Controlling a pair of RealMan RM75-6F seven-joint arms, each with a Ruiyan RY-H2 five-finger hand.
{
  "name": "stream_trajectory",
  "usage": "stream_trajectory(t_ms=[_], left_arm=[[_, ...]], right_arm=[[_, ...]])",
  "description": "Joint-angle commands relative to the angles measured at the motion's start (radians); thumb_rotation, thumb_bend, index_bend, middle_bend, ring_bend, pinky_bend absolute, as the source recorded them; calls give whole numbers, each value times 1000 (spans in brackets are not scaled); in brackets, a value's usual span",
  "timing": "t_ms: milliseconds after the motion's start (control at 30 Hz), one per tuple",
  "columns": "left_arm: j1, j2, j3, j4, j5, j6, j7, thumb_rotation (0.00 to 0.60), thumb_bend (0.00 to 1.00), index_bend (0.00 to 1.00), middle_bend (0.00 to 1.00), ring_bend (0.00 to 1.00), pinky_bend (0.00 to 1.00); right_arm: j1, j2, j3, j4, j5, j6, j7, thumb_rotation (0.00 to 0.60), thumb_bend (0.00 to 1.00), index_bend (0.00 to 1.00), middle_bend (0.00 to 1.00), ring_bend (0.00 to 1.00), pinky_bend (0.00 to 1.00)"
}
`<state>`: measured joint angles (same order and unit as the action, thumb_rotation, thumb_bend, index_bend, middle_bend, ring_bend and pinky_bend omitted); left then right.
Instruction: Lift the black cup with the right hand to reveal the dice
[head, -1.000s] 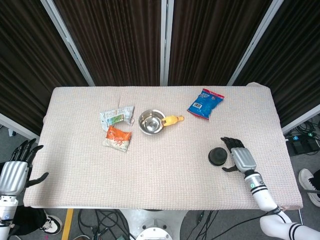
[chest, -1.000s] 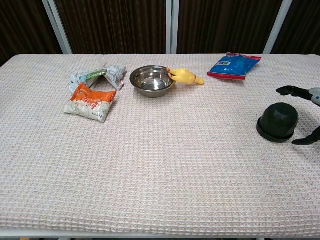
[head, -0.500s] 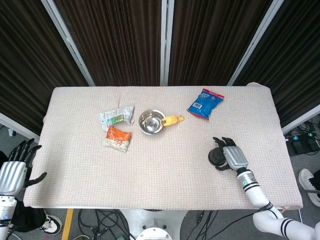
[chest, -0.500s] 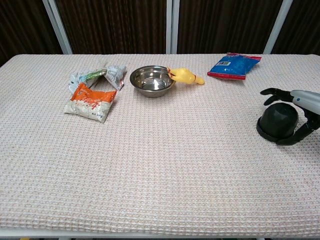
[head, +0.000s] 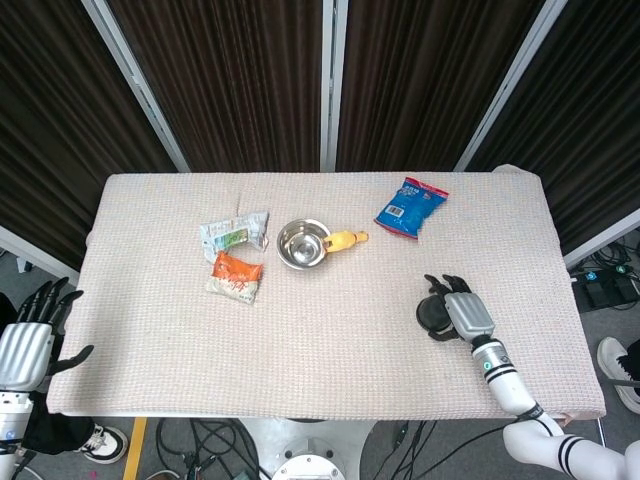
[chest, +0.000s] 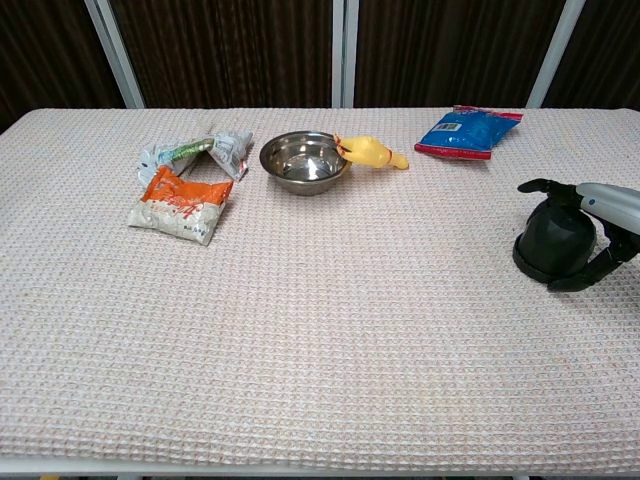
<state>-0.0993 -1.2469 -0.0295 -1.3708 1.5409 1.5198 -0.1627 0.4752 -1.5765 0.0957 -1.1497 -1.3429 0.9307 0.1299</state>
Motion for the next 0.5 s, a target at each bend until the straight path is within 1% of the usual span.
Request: stream_trajectory(t_ms=[33, 300, 367, 500], left_arm=[[-1, 1, 0, 0, -1, -2, -1, 600, 152, 159, 33, 0, 128], [1, 2, 1, 1, -3, -4, -2, 600, 153, 159, 33, 0, 129], [1, 1, 1, 1, -2, -4, -1, 600, 153, 159, 33, 0, 128], [1, 2, 2, 1, -1, -5, 0, 600, 153, 159, 33, 0, 128]], right_arm=[[1, -2, 0, 1, 3, -1, -1, 600, 52, 0, 283, 0, 0], [-5, -14, 7, 9, 12, 24, -16, 600, 112, 9, 386, 9, 0], [-8, -18, 9, 12, 11, 36, -20, 600, 125, 67, 411, 26, 0], [-14, -22, 17, 13, 0, 74, -13, 600, 151, 263, 451, 68, 0]])
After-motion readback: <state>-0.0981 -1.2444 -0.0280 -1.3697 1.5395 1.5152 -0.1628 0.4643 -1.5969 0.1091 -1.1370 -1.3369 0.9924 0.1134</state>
